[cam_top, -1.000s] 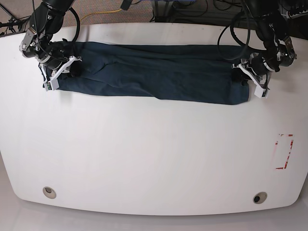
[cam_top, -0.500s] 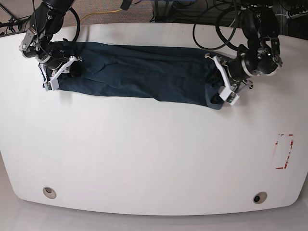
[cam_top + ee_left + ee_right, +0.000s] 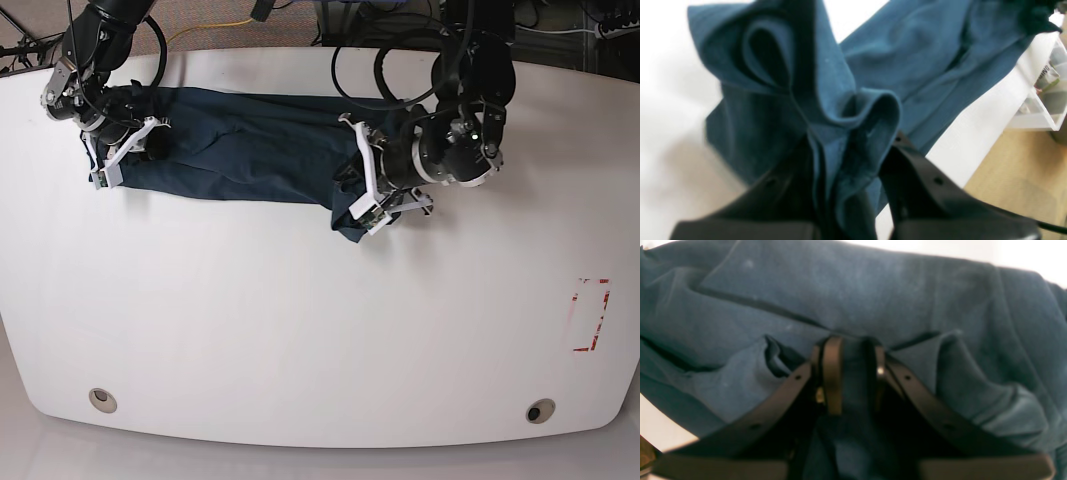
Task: Fold the T-shirt properly
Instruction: 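Lift the strip end with the left gripper and carry it toward the right gripper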
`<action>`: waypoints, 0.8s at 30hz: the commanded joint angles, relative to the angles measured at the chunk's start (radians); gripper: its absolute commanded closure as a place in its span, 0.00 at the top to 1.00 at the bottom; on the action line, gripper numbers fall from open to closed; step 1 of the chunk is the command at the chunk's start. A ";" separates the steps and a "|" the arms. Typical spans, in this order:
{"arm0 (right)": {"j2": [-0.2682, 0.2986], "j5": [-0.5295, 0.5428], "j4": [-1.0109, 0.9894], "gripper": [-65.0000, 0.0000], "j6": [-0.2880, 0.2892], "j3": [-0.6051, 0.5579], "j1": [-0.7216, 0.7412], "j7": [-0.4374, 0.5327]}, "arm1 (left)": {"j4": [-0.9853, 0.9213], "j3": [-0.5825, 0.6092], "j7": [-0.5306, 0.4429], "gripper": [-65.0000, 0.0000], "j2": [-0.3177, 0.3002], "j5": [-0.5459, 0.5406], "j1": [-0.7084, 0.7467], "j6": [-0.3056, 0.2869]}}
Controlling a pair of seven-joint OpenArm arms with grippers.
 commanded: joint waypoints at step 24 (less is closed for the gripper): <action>0.009 -0.027 0.006 0.19 -0.005 0.002 0.029 -0.029 | -0.068 0.216 0.003 0.57 0.064 0.024 -0.054 -0.002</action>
